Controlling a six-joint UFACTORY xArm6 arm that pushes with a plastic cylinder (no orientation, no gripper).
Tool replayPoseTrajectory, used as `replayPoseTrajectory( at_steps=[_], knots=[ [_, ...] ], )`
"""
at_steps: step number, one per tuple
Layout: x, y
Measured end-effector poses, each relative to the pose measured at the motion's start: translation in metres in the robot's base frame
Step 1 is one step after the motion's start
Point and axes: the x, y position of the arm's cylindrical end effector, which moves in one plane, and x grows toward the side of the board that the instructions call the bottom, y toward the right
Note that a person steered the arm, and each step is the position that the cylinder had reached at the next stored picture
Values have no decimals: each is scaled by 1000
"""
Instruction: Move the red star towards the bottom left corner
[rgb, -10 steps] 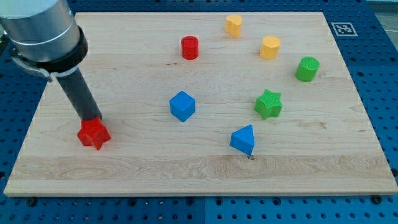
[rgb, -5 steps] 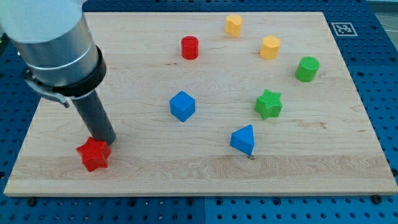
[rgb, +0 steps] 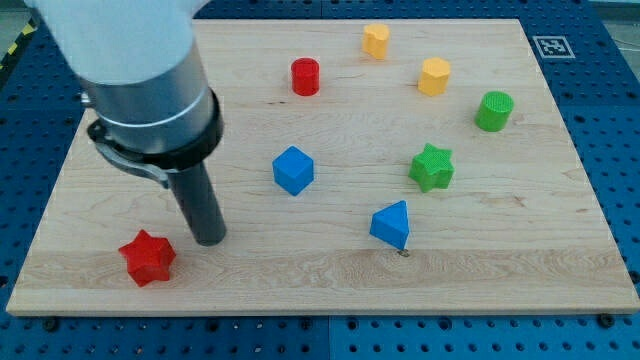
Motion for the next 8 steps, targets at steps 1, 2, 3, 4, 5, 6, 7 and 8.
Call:
replayPoseTrajectory(
  at_steps=[1,2,3,4,5,6,7,8],
  knots=[
    [11,6],
    [15,4],
    [15,-5],
    [15,-15],
    [16,-26],
    [21,-38],
    [25,-49],
    [31,-60]
  ],
)
